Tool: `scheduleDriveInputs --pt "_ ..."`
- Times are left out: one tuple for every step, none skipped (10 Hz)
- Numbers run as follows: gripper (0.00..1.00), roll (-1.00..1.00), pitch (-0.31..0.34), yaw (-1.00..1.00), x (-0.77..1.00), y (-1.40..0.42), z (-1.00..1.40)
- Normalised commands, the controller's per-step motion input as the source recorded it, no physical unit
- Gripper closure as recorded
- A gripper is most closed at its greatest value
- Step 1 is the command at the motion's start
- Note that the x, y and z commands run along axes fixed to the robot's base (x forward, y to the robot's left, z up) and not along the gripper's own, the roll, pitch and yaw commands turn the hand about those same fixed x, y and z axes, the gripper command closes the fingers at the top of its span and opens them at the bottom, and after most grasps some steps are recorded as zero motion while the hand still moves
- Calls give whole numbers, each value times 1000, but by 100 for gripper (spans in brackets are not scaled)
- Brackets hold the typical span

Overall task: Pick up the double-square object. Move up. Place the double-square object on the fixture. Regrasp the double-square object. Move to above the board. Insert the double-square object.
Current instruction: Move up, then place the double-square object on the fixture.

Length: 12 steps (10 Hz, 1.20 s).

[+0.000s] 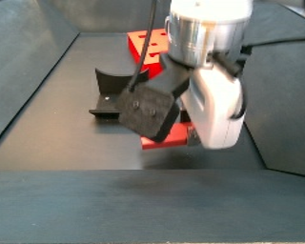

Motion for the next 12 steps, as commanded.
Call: scheduleDriveInputs --pt "100 62 96 -27 -14 -4 250" --pt "100 0 0 0 0 0 1000" --pt "100 7 2 11 0 -1 1000" --pt "100 26 27 2 -13 -1 1000" --pt "100 44 42 -6 -18 -4 1000" --pt "100 59 60 -6 -23 -7 1000" --pt "100 74 72 -1 -24 -9 1000" --pt "100 93 86 8 -29 -15 1000" --pt "100 100 90 17 -30 -19 986" --pt "100 94 92 23 -27 -17 802" --pt "100 90 94 24 -22 -12 660" --pt "100 76 95 23 -17 -9 513"
